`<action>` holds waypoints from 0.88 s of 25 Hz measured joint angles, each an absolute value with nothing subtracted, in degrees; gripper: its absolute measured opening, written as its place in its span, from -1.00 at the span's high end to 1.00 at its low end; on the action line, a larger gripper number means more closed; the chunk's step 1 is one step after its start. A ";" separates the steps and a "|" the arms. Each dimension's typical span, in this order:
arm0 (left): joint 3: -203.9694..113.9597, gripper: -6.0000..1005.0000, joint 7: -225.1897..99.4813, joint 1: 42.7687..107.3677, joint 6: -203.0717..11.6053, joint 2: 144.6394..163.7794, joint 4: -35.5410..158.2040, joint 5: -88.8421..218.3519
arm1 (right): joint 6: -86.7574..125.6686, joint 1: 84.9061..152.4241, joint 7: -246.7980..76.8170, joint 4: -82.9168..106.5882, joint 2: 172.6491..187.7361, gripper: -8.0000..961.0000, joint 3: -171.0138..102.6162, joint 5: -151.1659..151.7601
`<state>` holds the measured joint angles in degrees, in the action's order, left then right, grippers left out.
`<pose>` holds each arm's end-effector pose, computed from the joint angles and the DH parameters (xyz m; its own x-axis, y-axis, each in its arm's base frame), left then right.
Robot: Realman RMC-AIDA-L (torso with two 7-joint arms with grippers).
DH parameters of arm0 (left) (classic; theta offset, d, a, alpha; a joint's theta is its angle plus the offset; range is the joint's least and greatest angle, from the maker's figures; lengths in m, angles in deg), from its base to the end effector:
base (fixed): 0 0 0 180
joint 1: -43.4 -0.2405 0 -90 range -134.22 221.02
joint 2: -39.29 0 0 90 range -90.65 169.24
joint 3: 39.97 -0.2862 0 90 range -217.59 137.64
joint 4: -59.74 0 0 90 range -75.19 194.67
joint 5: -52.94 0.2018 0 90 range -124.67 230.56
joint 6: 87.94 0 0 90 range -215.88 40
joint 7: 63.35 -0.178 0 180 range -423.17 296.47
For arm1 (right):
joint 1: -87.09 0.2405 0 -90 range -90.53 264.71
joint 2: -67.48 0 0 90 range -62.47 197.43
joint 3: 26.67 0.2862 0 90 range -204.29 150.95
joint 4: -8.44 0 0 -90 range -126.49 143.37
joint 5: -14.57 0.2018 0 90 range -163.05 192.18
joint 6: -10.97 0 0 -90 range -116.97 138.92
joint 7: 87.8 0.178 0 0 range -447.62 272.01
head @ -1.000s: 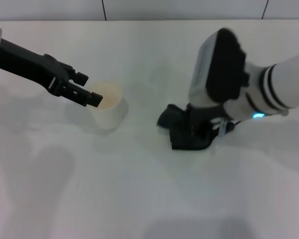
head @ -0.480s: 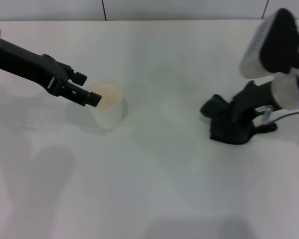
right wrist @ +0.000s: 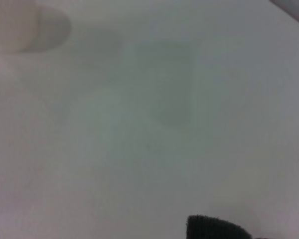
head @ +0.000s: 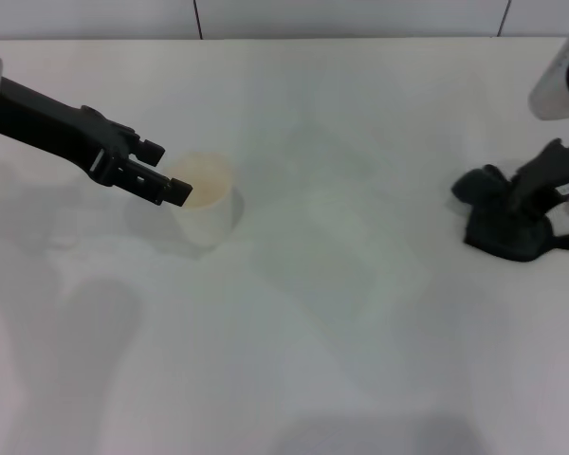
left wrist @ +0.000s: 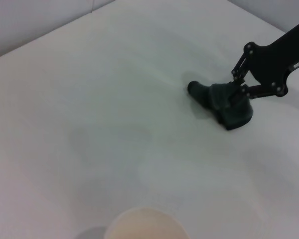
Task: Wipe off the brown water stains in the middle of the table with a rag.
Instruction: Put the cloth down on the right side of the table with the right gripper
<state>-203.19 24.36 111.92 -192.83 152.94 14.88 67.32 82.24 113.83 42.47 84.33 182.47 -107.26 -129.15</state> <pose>-0.2055 0.4168 0.0158 0.8565 0.5153 0.0282 0.5158 -0.8528 -0.0822 0.2617 0.3909 -0.0196 0.8690 -0.4748 0.1393 -0.3341 -0.7707 -0.5425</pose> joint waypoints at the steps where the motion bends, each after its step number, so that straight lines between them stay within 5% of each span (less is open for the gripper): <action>1: -203.19 -0.78 24.36 111.92 -192.83 152.94 14.88 67.32 | 82.78 113.83 42.48 84.33 182.47 0.77 -106.76 -129.50; 11: -203.18 -0.78 24.36 112.17 -192.35 152.94 15.12 67.54 | 91.24 114.23 42.64 85.03 182.67 0.77 -102.32 -128.29; 22: -203.19 -0.78 24.36 111.93 -192.47 153.11 15.05 67.54 | 91.72 114.81 42.29 84.54 182.48 0.35 -96.75 -122.49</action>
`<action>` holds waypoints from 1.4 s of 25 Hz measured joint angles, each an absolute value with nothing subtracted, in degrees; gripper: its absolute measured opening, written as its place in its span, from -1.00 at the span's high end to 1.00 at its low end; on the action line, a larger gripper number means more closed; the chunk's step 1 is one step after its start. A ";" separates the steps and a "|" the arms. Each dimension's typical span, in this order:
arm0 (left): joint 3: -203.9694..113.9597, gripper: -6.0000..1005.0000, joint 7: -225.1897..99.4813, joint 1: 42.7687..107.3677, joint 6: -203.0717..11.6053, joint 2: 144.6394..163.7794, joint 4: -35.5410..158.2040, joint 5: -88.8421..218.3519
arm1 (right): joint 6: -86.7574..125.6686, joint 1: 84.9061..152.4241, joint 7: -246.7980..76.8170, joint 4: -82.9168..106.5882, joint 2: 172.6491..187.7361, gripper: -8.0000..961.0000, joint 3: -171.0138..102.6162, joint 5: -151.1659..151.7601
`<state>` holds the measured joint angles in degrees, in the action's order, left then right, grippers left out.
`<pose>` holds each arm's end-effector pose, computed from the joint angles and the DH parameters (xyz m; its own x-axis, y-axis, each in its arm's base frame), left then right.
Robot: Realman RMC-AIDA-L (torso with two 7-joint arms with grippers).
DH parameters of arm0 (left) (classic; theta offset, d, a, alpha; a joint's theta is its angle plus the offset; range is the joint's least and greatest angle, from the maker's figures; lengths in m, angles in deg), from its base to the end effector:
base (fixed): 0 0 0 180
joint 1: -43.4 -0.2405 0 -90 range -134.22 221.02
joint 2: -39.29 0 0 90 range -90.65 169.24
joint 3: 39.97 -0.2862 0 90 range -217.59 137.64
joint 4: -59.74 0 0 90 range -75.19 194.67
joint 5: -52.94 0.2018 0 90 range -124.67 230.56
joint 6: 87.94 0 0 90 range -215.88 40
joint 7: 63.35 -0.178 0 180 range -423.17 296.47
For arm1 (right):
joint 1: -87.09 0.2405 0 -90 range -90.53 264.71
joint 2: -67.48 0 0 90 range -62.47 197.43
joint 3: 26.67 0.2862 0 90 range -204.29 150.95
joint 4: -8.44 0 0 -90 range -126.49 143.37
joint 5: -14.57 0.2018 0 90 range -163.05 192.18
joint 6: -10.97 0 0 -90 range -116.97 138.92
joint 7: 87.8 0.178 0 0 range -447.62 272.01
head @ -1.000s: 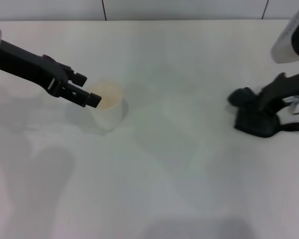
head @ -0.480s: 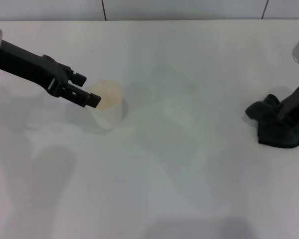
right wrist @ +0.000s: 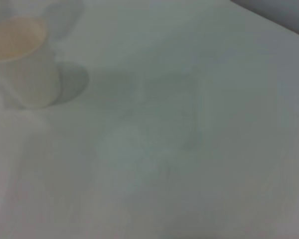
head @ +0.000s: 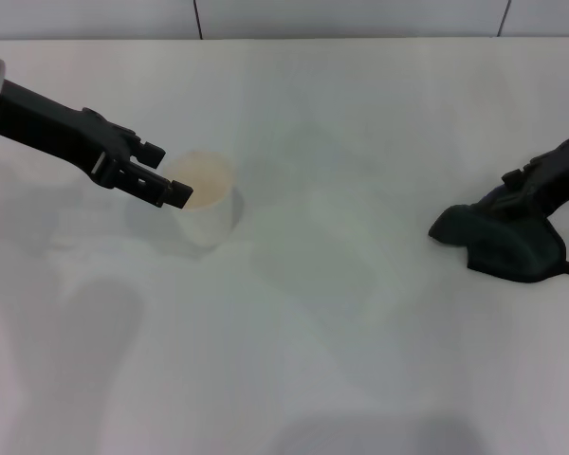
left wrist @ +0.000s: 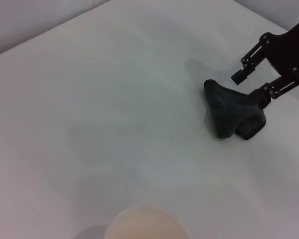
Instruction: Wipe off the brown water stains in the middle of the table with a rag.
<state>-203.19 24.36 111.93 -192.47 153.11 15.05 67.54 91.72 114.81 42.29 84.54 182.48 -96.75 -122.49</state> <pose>-0.2061 0.4166 0.0139 0.8564 0.5158 0.0237 0.5159 -0.8527 -0.0825 0.2534 0.3839 0.0009 0.8278 -0.5610 0.0020 -0.4992 -0.7381 -0.4539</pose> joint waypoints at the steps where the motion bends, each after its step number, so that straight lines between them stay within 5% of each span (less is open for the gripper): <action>1: -203.18 -0.78 24.36 111.92 -192.48 153.11 15.03 67.55 | 91.91 114.81 42.30 84.53 182.48 0.30 -96.74 -122.51; 13: -203.18 -0.78 24.44 112.07 -192.85 153.54 14.79 67.63 | 94.18 115.06 42.23 84.89 182.44 -0.78 -95.81 -122.23; 23: -203.19 -0.78 24.47 112.48 -200.72 153.80 11.75 64.80 | 96.94 114.91 41.16 85.82 182.37 -0.82 -90.29 -118.92; 28: -203.13 -0.78 24.09 107.22 -201.90 157.29 7.91 57.69 | 97.45 113.81 38.40 84.43 182.40 -0.82 -86.59 -113.36; 35: -203.11 -0.78 20.23 101.00 -200.83 158.41 12.02 50.87 | 95.78 114.07 33.42 78.76 182.43 -0.82 -86.09 -105.63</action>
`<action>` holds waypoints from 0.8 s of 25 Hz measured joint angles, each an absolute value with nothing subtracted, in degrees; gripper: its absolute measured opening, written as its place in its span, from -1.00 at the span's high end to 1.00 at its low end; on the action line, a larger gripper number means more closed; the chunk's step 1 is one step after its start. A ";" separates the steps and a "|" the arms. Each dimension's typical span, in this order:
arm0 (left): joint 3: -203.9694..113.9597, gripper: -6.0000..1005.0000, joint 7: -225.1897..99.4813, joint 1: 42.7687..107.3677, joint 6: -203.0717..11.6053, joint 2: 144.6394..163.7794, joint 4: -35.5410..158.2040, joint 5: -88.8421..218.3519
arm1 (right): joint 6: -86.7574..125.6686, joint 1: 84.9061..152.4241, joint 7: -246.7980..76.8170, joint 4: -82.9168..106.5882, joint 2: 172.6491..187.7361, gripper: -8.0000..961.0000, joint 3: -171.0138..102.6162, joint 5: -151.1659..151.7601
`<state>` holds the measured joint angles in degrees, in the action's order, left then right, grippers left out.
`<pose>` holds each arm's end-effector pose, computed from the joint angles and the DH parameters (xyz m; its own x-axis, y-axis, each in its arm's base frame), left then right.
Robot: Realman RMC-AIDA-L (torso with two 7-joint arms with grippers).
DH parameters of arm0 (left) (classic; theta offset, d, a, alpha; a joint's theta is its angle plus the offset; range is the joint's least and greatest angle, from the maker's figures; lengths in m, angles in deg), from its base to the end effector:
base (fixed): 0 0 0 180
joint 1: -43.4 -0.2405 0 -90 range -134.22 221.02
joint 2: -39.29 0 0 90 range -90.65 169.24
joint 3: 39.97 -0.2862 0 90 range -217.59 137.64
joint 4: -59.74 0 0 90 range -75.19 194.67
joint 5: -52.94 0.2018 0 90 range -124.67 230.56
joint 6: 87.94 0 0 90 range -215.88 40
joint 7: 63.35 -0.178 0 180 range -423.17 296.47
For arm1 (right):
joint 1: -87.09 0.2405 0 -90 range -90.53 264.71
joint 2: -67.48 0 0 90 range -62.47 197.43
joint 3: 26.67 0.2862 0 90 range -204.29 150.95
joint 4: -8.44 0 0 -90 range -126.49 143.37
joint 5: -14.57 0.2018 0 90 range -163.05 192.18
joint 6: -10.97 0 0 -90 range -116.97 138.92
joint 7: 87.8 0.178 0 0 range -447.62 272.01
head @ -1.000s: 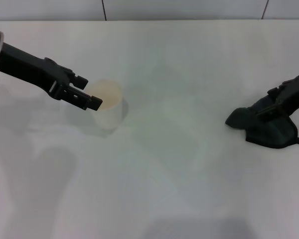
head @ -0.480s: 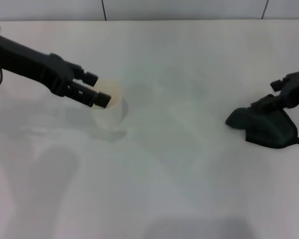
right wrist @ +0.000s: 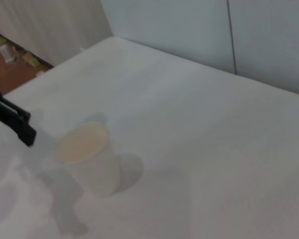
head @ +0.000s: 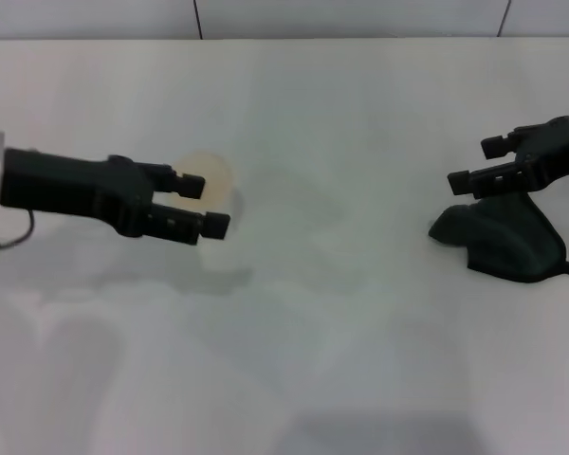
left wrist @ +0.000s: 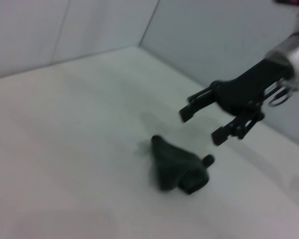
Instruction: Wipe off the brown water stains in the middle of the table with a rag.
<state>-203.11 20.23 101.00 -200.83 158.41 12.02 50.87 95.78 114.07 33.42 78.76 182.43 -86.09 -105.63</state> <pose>-0.2221 0.3672 -0.0099 0.7974 0.5267 0.2944 0.5364 -0.8422 0.0542 0.2385 0.3781 0.0146 0.8039 -0.5309 -0.2681 -0.5922 -0.7561 -0.2786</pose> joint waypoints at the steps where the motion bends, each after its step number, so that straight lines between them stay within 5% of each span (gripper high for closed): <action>1: -203.10 -0.78 19.50 99.90 -200.29 158.39 13.43 49.60 | 95.65 114.07 32.97 78.52 182.45 -0.82 -86.08 -105.35; 20: -203.09 -0.78 6.44 87.23 -195.38 158.41 22.89 45.17 | 96.06 110.90 14.59 70.69 182.27 -0.82 -85.44 -99.00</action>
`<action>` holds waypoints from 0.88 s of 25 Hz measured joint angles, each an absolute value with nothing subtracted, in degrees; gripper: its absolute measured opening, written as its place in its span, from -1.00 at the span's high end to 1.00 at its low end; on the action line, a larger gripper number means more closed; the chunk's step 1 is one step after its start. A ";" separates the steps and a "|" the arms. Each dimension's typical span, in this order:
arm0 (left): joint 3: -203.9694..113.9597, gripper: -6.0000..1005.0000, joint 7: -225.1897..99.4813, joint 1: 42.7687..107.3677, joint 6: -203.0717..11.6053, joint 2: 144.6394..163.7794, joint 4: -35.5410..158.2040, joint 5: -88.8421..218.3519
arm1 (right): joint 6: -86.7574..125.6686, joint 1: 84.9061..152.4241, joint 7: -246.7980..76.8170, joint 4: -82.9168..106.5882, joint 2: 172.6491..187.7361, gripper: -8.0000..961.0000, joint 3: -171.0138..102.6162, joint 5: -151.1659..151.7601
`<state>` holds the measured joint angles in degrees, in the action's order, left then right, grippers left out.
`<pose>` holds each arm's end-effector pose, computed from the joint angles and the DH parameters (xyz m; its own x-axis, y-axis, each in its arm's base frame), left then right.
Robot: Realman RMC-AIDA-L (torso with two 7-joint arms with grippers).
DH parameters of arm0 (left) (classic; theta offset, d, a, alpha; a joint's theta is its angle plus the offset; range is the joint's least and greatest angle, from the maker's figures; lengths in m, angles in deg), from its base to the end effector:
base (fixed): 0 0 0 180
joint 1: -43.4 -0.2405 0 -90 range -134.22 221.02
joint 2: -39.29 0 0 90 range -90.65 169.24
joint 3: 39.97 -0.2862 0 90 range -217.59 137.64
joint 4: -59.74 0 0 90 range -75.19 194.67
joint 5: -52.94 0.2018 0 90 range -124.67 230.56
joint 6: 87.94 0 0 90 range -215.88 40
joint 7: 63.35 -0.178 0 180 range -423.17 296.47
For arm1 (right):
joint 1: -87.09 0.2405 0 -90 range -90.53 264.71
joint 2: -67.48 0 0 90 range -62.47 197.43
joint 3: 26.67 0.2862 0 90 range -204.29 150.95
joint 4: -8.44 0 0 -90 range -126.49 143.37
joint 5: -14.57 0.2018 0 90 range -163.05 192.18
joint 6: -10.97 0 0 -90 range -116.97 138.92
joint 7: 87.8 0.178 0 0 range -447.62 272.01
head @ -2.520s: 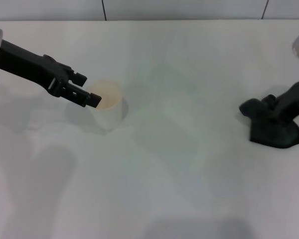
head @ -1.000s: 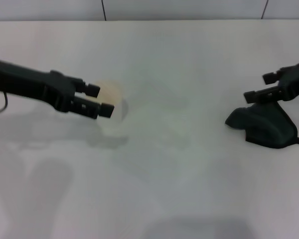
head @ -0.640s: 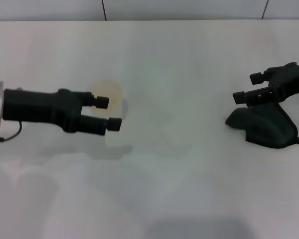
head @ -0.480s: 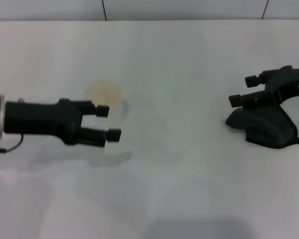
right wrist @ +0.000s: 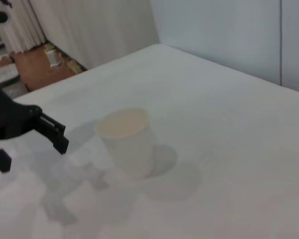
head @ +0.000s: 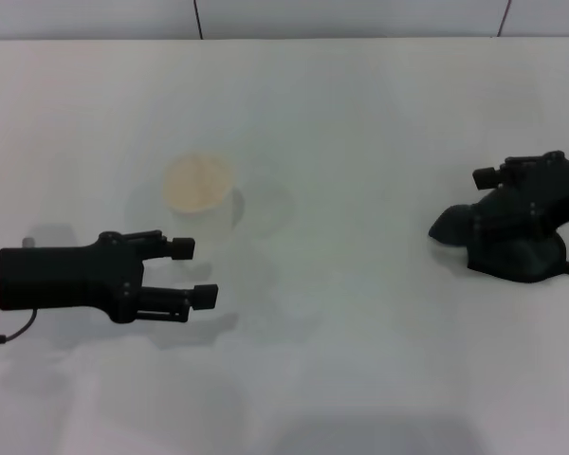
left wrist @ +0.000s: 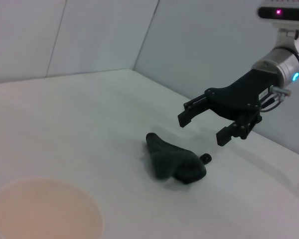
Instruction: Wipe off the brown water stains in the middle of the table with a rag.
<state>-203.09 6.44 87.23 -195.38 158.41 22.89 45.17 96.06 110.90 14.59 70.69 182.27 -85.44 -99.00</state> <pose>-0.2815 0.3190 -0.0380 0.7740 0.4774 0.4159 0.5146 -0.8570 0.0262 0.2632 0.3569 0.0005 0.8707 -0.3972 -0.2899 -0.4687 -0.8487 -0.2451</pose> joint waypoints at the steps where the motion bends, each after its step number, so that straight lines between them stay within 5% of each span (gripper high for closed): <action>1: -203.09 -0.78 6.41 87.00 -195.38 158.42 22.90 45.09 | 96.07 110.51 13.04 70.66 182.31 -0.82 -85.42 -98.94; 22: -203.09 -0.77 6.63 81.60 -194.60 157.81 23.65 42.03 | 95.05 110.51 1.61 63.88 182.49 -0.82 -85.35 -98.48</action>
